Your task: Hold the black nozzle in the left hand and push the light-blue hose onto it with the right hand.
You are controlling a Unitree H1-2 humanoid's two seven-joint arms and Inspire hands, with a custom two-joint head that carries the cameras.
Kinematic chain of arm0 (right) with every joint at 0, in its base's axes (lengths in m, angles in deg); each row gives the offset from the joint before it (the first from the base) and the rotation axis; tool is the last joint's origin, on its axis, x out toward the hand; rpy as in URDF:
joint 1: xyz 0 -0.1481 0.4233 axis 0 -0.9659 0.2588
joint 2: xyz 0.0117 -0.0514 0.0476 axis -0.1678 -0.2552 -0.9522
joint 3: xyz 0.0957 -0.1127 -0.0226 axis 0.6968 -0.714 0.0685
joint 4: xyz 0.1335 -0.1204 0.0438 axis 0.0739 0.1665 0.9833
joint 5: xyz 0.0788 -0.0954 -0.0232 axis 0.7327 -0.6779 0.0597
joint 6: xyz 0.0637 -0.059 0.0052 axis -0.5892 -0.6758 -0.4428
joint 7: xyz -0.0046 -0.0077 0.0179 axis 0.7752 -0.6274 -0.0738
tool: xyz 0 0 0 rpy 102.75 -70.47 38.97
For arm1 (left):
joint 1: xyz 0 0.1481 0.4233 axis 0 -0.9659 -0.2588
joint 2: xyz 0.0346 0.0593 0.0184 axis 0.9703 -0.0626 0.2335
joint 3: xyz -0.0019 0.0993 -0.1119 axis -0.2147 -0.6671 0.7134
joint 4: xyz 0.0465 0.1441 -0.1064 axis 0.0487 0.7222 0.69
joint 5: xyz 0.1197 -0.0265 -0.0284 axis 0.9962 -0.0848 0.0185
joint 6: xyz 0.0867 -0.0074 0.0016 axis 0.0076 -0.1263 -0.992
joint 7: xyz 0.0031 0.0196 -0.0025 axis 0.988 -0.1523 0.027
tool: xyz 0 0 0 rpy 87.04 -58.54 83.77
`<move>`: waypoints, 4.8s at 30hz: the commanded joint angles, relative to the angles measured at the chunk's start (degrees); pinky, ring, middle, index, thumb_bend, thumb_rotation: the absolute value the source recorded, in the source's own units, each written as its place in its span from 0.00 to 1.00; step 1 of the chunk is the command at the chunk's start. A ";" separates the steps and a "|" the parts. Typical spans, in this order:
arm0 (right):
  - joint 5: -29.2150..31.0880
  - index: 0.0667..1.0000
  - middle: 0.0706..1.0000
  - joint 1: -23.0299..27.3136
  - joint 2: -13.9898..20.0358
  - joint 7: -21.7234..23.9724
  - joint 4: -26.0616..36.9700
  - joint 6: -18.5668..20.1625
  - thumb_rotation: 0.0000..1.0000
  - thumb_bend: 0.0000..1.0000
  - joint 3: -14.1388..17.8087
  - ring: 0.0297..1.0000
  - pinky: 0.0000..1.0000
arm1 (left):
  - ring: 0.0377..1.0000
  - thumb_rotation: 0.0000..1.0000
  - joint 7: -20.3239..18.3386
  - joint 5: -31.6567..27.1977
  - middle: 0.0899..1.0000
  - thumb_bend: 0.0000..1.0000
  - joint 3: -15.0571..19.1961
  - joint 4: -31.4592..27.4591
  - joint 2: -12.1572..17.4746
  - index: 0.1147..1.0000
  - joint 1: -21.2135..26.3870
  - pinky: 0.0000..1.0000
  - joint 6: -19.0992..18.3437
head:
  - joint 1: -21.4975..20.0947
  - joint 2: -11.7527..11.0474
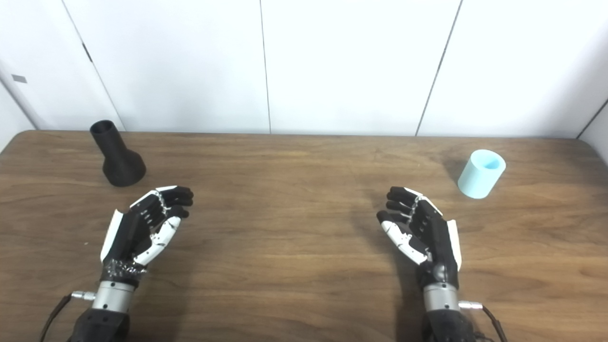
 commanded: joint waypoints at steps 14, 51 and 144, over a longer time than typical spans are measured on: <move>0.20 0.64 0.67 1.34 -0.07 -0.29 1.96 -2.09 0.21 0.28 0.04 0.67 0.61 | 0.67 0.32 0.07 -0.48 0.67 0.29 -0.29 1.04 0.11 0.63 -0.36 0.60 0.60 | -0.09 0.01; 0.05 0.64 0.66 1.84 -0.81 -0.87 0.93 -2.60 0.17 0.27 0.08 0.67 0.59 | 0.61 0.24 23.34 10.15 0.65 0.89 12.29 2.37 -3.71 0.69 5.27 0.56 -8.92 | -0.47 -0.74; 6.39 0.51 0.56 1.80 8.16 2.44 4.42 4.89 0.51 0.64 6.83 0.55 0.43 | 0.79 0.35 11.53 22.14 0.83 1.00 -8.13 29.01 16.53 0.82 22.44 0.65 -31.49 | 29.30 -5.71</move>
